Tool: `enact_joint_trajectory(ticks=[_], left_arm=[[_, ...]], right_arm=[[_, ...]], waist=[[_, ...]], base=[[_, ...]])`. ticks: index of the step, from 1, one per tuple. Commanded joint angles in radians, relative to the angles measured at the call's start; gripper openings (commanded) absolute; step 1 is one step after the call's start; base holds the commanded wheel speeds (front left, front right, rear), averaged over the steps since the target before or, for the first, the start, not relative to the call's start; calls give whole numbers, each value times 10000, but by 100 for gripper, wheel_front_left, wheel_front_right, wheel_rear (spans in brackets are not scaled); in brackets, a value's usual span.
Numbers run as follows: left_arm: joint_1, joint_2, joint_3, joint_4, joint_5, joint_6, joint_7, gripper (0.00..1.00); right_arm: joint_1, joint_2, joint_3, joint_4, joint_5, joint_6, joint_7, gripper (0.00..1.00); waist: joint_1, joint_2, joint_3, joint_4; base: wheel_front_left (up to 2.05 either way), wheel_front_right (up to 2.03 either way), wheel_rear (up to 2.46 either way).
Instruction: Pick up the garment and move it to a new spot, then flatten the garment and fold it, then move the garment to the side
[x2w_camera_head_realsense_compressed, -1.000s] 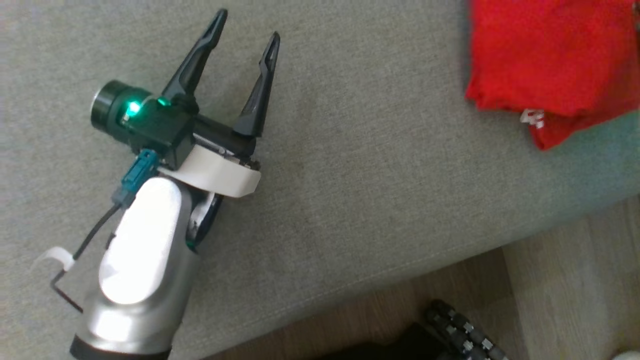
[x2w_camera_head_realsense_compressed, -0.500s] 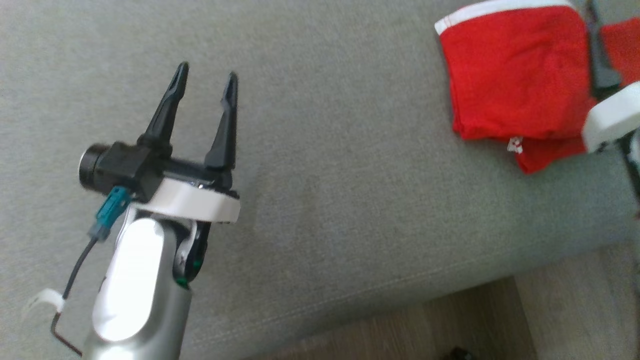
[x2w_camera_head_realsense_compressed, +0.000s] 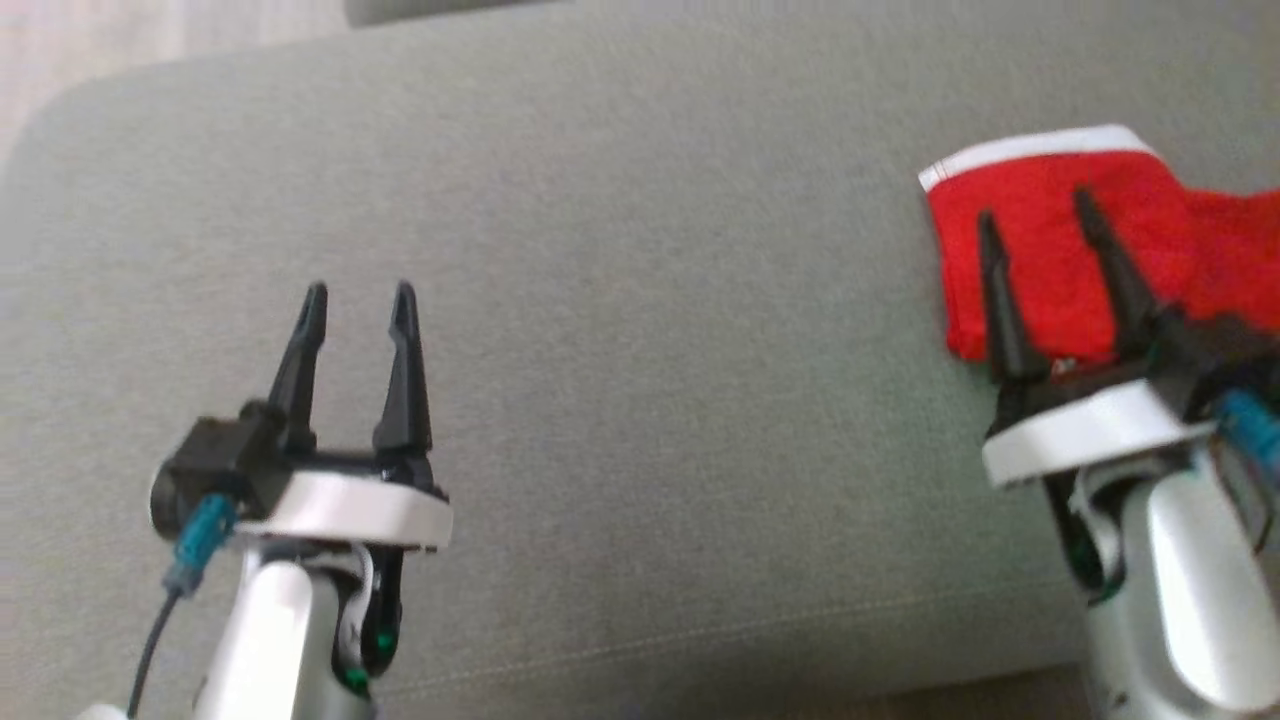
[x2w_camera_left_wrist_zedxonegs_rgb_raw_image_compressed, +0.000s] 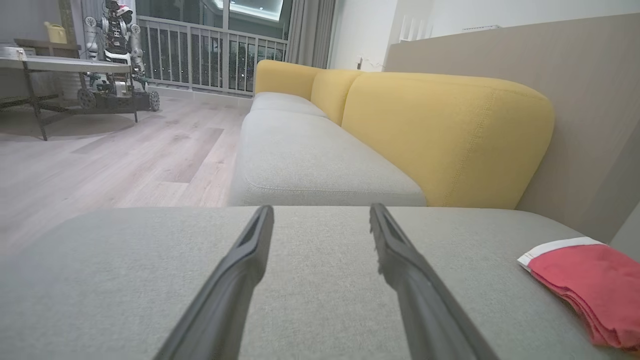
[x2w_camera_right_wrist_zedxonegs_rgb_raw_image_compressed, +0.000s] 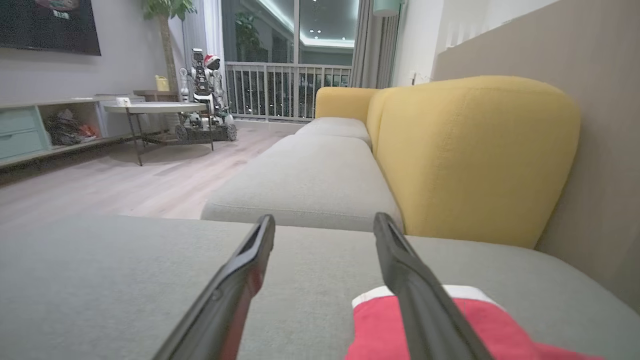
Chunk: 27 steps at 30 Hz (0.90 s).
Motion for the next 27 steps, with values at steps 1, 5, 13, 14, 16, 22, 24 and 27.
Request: enact_joint_trajectory(ticks=[1, 5, 13, 14, 16, 22, 24, 27], left_arm=[[68, 56, 356, -418, -50, 135, -49, 100], [629, 56, 323, -560, -125, 370, -49, 100], [1596, 55, 226, -805, -135, 594, -49, 100], [1596, 55, 226, -805, -135, 594, -49, 100], [1687, 55, 238, -841, -123, 625, -49, 100], [1692, 55, 319, -994, 121, 817, -49, 100], [1698, 55, 297, -1038, 207, 816, -49, 100], [1729, 55, 241, -956, 377, 806, -49, 100]], right_arm=[[183, 147, 331, -140, 83, -6, -442, 100], [823, 221, 335, 228, 487, -6, -948, 100], [1945, 229, 512, 460, 993, -6, -1151, 100], [1945, 229, 512, 460, 993, -6, -1151, 100], [2037, 229, 533, 399, 1058, -6, -1152, 100], [2054, 230, 590, 292, 1055, -6, -1154, 100], [2045, 230, 578, 281, 1058, -6, -1154, 100], [2045, 230, 590, 289, 1049, -6, -1154, 100]], waist=[[1, 0, -603, 449], [1, 0, -1025, 610], [1, 0, -1547, 804], [1, 0, -1547, 804], [1, 0, -1575, 809], [1, 0, -1583, 792], [1, 0, -1583, 785], [1, 0, -1591, 774]], base=[[0, 0, 0], [0, 0, 0], [0, 0, 0], [0, 0, 0], [0, 0, 0], [0, 0, 0], [0, 0, 0], [0, 0, 0]])
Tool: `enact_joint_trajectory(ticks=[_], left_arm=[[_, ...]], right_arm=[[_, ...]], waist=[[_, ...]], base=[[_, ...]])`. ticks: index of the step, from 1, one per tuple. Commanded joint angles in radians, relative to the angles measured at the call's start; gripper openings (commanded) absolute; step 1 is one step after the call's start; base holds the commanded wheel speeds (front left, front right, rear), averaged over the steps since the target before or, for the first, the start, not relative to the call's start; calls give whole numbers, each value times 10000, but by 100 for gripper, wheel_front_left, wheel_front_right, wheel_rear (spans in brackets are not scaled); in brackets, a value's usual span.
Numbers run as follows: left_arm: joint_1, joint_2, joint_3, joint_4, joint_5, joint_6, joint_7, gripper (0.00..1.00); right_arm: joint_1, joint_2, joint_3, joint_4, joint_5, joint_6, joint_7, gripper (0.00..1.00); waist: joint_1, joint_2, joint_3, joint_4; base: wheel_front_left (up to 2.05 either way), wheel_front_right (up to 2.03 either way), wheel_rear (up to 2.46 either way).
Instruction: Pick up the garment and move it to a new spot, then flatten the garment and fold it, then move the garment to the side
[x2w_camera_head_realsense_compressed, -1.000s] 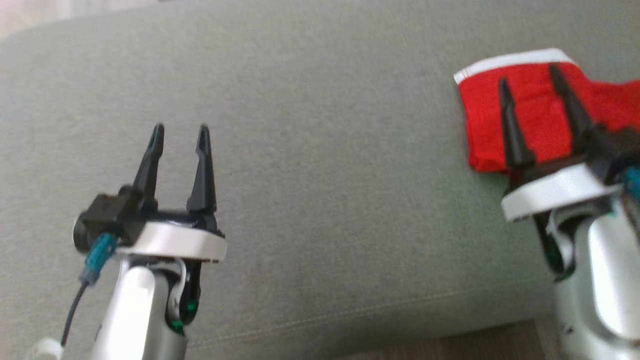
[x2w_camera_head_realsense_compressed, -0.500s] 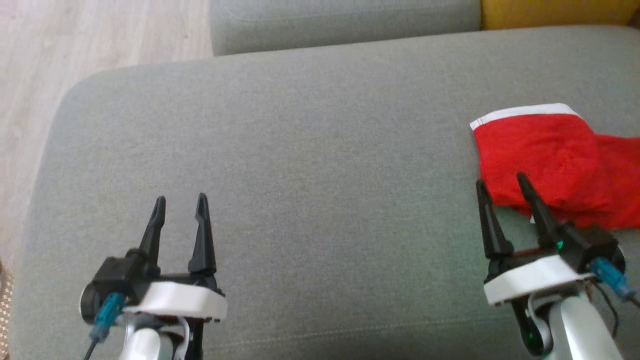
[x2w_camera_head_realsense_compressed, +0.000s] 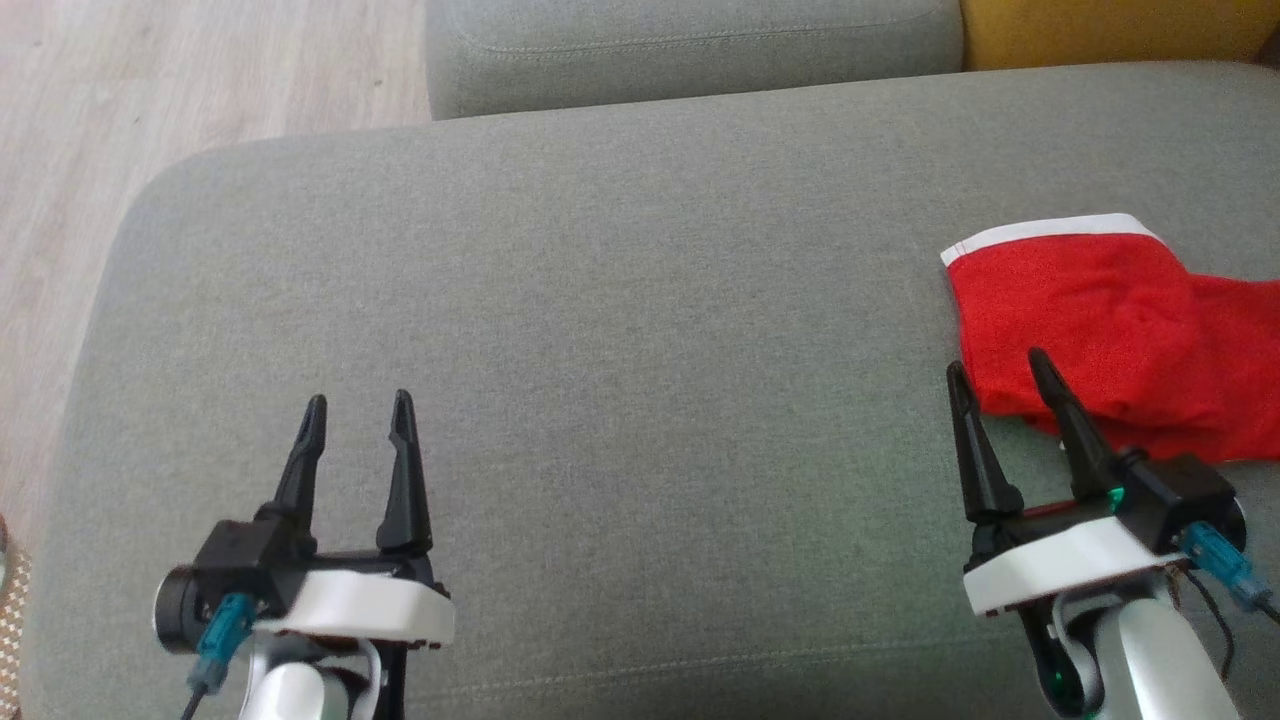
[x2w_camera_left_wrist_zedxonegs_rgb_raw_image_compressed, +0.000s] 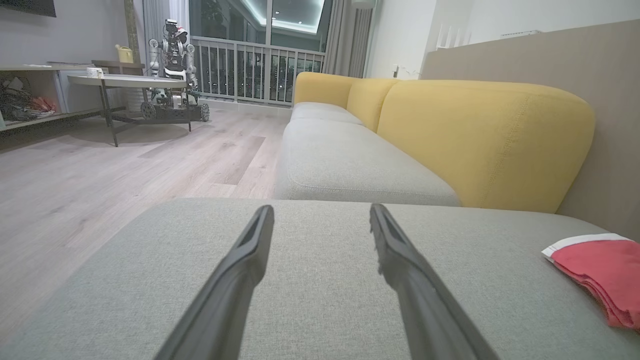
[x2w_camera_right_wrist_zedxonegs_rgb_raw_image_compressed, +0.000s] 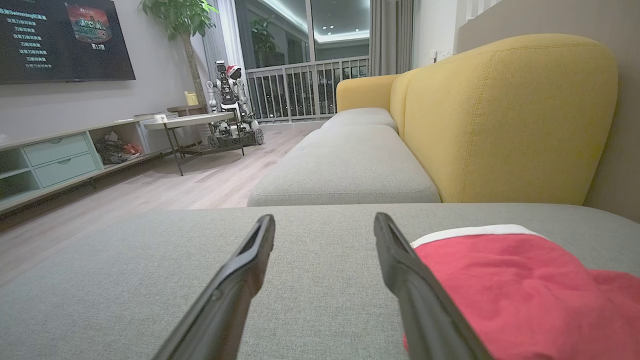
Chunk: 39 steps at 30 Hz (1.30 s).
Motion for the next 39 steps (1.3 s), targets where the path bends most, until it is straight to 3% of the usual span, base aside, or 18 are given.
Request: enact_joint_trajectory(ticks=[1, 13, 21, 22, 25, 39], left_arm=[[-295, 28, 262, -287, 69, 44, -49, 100], [-238, 28, 314, -75, -657, -541, -49, 100], [-115, 28, 599, 28, -1150, -595, -49, 100], [148, -2, 234, 335, -1193, -558, 2, 0], [341, -11, 219, 827, -1225, -548, 15, 0], [184, 71, 398, 953, -2677, -711, 315, 0]], right_arm=[[-267, 23, 229, -359, 23, -4, -92, 100], [-283, 24, 321, -403, -34, -4, -93, 100], [-247, 24, 299, -404, -13, -4, -93, 100], [0, 2, 71, -50, -13, 0, 0, 0], [136, 6, 90, 419, 7, 0, 19, 0], [88, -55, 47, 483, 1603, 0, 332, 0]], waist=[[1, -1, -5, -2], [1, -1, 8, -67], [1, -1, -30, -105], [1, -1, -30, -106], [1, -1, -33, -109], [1, -1, -56, -122]], base=[[0, 0, 0], [0, 0, 0], [0, 0, 0], [0, 0, 0], [0, 0, 0], [0, 0, 0]])
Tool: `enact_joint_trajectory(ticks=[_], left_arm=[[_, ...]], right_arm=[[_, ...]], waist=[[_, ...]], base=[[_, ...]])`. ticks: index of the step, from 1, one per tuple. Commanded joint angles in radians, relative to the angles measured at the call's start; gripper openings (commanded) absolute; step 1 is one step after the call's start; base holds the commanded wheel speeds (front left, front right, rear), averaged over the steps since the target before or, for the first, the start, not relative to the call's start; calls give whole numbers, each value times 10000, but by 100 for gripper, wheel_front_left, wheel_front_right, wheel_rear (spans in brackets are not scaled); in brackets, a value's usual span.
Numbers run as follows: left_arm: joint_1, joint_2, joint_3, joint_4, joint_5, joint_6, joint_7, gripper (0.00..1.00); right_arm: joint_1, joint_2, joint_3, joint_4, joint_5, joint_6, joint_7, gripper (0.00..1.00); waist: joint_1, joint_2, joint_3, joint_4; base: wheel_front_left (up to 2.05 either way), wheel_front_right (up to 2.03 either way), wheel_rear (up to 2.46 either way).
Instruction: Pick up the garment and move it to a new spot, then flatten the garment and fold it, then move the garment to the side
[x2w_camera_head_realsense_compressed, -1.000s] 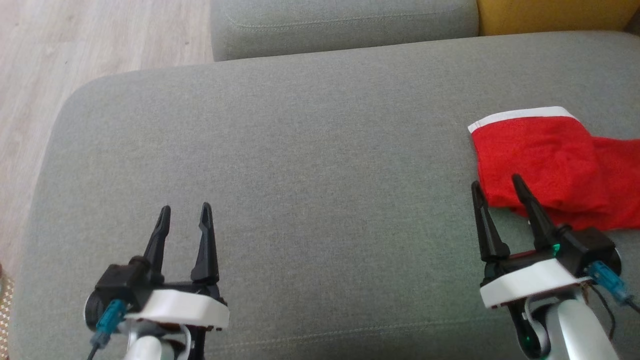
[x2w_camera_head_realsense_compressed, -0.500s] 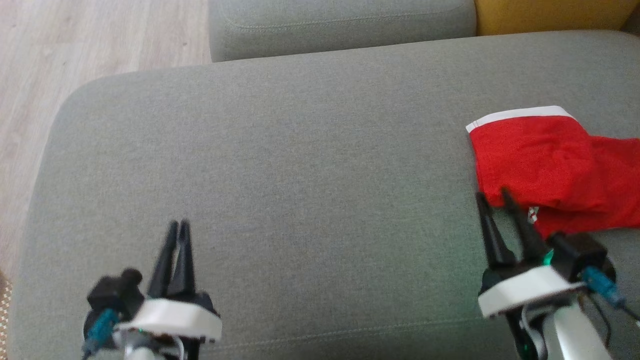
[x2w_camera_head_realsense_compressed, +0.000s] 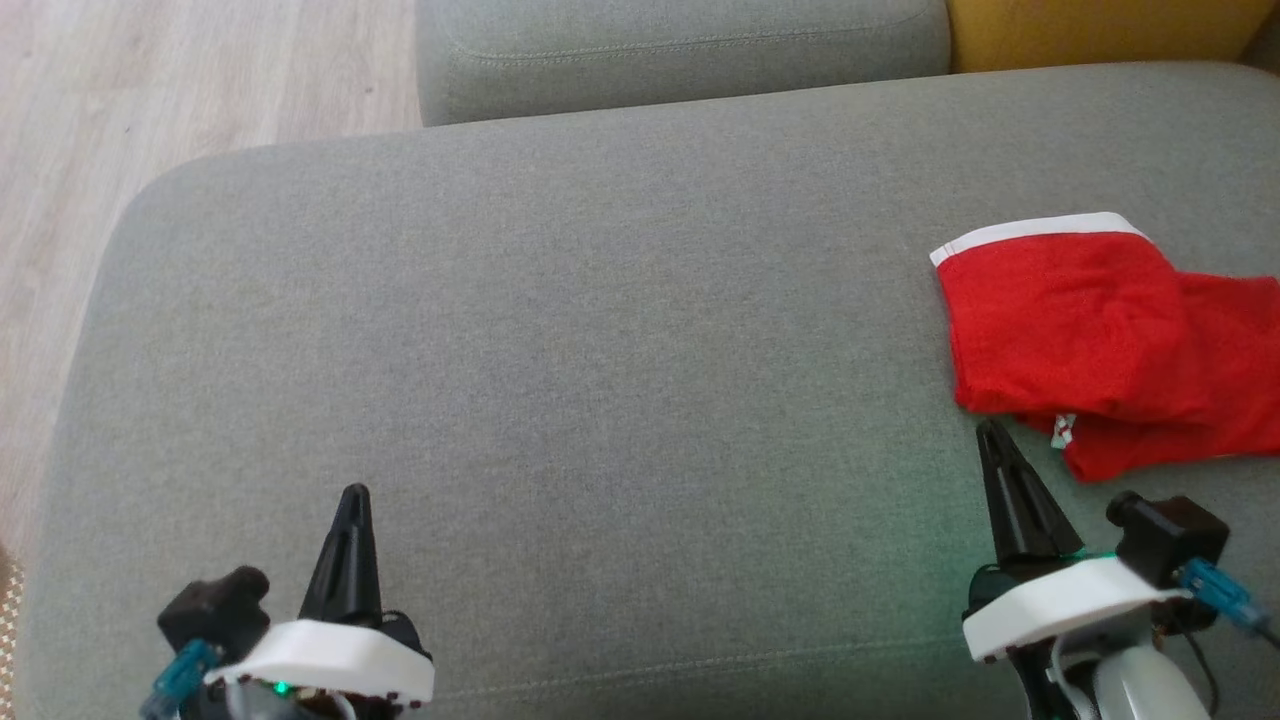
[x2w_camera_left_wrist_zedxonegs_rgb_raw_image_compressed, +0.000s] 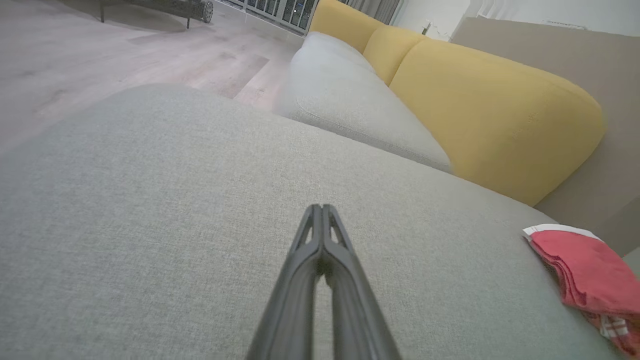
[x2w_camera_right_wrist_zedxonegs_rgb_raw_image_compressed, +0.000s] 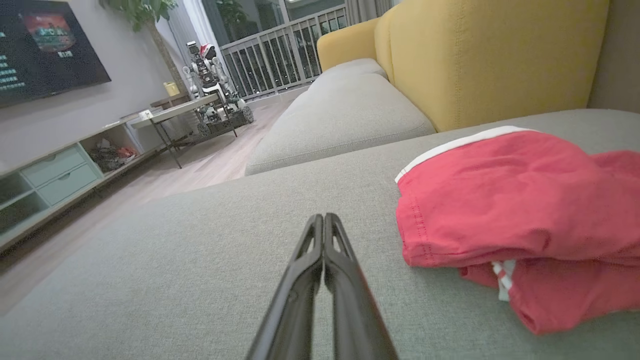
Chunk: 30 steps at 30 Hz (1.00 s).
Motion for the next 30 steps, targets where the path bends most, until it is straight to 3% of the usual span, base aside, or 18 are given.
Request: enact_joint_trajectory(ticks=[1, 30], left_arm=[[-491, 81, 140, -284, -274, -77, 59, 0], [-872, 203, 617, 39, -3430, -468, 789, 0]], right_arm=[[-471, -64, -34, -290, 330, 0, 84, 0], [-588, -142, -203, -132, 3804, -1, 838, 0]], waist=[[1, 0, -3, -1], [1, 0, -55, -28]], base=[[0, 0, 0], [0, 0, 0]])
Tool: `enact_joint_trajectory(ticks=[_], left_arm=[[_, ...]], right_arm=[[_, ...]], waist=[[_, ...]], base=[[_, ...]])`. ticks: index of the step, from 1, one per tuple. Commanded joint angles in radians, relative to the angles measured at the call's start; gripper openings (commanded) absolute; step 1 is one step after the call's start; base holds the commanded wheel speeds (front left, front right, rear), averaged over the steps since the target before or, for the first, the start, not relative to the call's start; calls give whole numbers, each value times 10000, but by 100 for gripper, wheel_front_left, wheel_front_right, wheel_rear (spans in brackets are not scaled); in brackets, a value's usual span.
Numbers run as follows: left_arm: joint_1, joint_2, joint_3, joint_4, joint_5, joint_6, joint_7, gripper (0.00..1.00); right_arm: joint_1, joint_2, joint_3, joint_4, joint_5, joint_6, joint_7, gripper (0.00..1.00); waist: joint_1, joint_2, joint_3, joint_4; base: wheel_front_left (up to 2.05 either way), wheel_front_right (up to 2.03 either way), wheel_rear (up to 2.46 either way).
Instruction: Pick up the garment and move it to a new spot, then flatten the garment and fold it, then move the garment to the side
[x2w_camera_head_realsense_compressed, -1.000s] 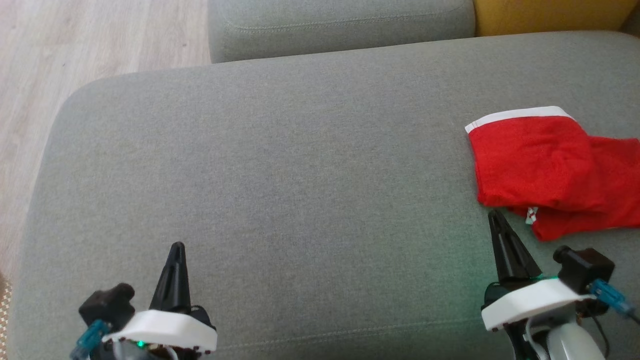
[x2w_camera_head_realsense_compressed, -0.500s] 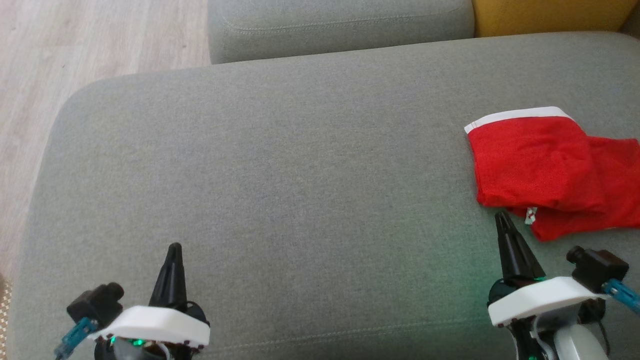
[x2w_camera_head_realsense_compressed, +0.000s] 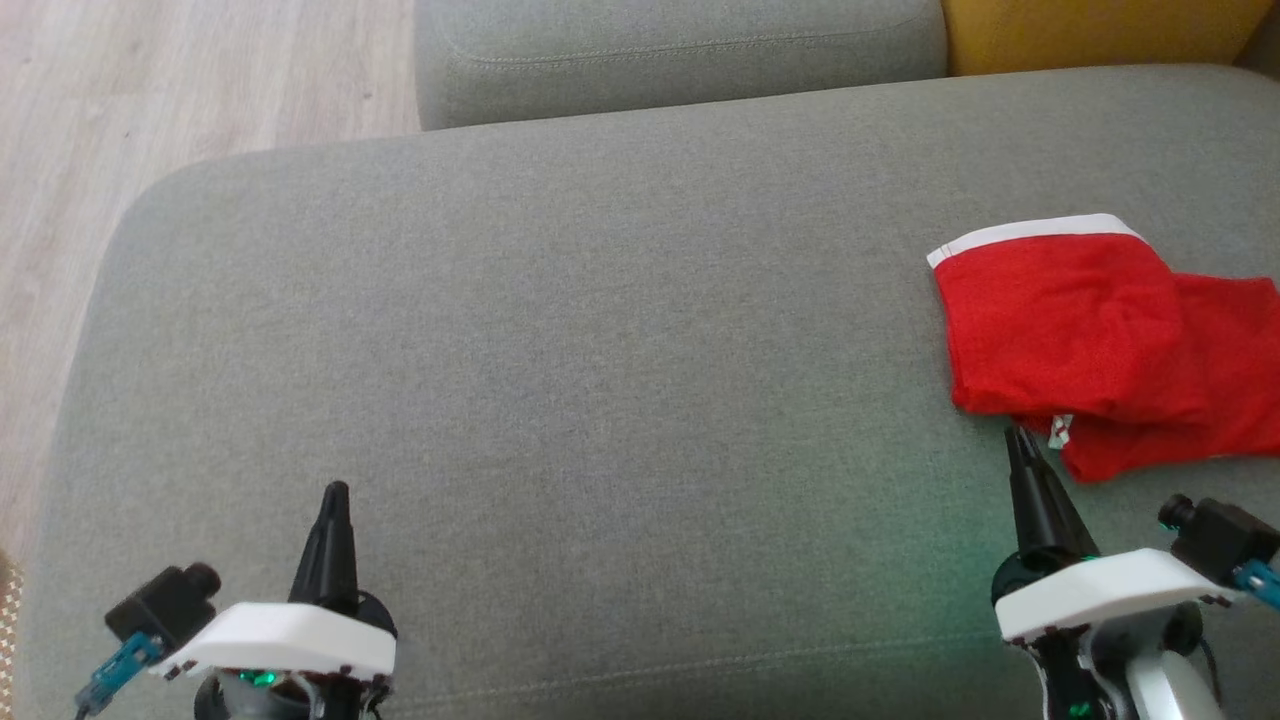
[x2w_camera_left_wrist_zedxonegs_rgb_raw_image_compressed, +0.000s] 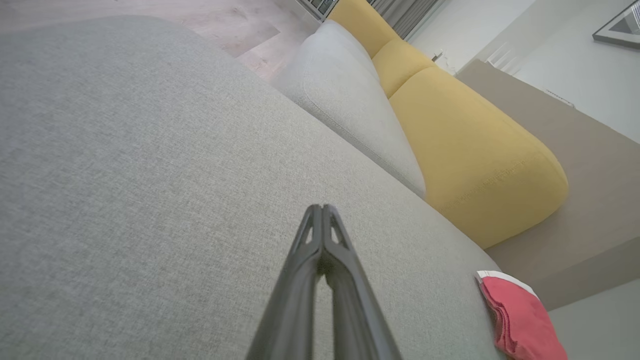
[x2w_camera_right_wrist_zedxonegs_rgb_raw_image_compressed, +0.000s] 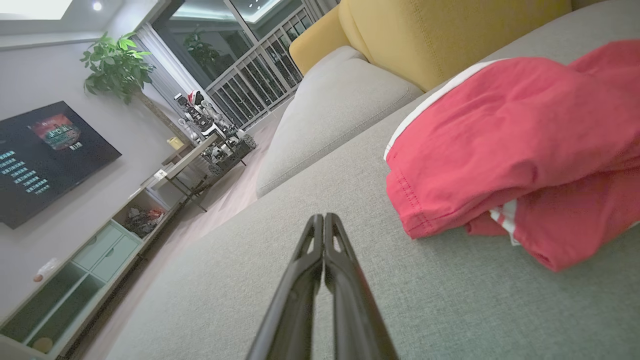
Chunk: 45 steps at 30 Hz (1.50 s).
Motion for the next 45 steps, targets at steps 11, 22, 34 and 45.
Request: enact_joint_trajectory(ticks=[11, 22, 34, 45], left_arm=[[-684, 170, 432, -170, -1344, -194, 321, 0], [-824, 189, 651, -55, -2510, -339, 629, 0], [-979, 202, 901, 73, -3774, -498, 973, 0], [-1121, 208, 1137, 190, -4921, -643, 1294, 0]], right_arm=[[-593, -145, -69, -237, 1516, -2, 324, 0], [-638, -153, -162, -177, 2810, -2, 634, 0], [-688, -156, -272, -110, 4215, -2, 978, 0], [-735, -155, -379, -49, 5494, -3, 1297, 0]], waist=[[0, 0, -20, -11], [0, 0, -40, -21], [0, 0, -62, -33], [0, 0, -82, -43]], base=[[0, 0, 0], [0, 0, 0], [0, 0, 0], [0, 0, 0]])
